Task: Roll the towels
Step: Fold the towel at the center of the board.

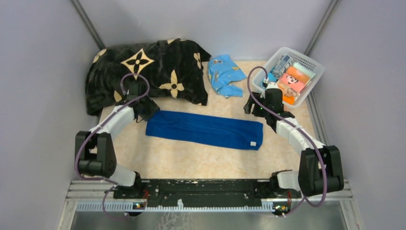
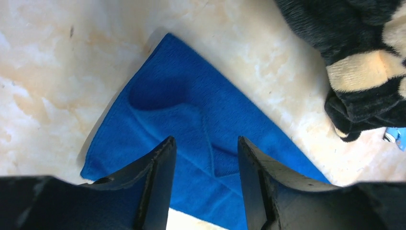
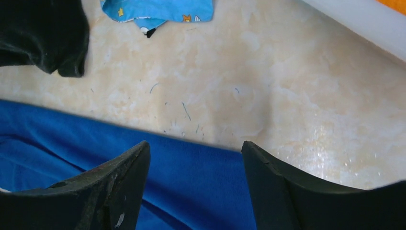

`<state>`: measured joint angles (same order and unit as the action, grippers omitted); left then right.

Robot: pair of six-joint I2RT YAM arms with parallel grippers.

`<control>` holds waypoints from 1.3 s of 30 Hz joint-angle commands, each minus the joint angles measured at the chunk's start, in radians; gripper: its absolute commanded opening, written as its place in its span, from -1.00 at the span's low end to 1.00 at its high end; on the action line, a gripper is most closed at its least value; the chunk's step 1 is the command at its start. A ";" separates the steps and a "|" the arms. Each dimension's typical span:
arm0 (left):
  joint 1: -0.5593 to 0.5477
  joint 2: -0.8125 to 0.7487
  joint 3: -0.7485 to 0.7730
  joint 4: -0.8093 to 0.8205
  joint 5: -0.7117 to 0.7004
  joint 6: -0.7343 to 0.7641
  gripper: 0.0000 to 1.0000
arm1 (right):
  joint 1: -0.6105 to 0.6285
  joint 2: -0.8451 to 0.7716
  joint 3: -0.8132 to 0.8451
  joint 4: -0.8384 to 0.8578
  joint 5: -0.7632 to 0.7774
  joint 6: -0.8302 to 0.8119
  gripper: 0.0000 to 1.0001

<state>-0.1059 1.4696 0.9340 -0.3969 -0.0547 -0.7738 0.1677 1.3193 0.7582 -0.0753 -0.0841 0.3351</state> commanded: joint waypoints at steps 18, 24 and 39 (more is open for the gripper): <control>-0.100 0.240 0.217 -0.137 -0.246 0.003 -0.35 | 0.067 -0.238 -0.150 -0.060 -0.052 0.032 0.41; -0.100 0.268 0.237 -0.147 -0.231 0.009 -0.39 | 0.070 -0.263 -0.157 -0.072 -0.062 0.032 0.41; -0.104 0.242 0.235 -0.165 -0.228 0.004 -1.00 | 0.070 -0.296 -0.163 -0.094 -0.090 0.035 0.40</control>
<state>-0.2062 1.7401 1.1481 -0.5362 -0.2771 -0.7639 0.2253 1.0626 0.5953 -0.1741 -0.1467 0.3626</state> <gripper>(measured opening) 0.008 0.703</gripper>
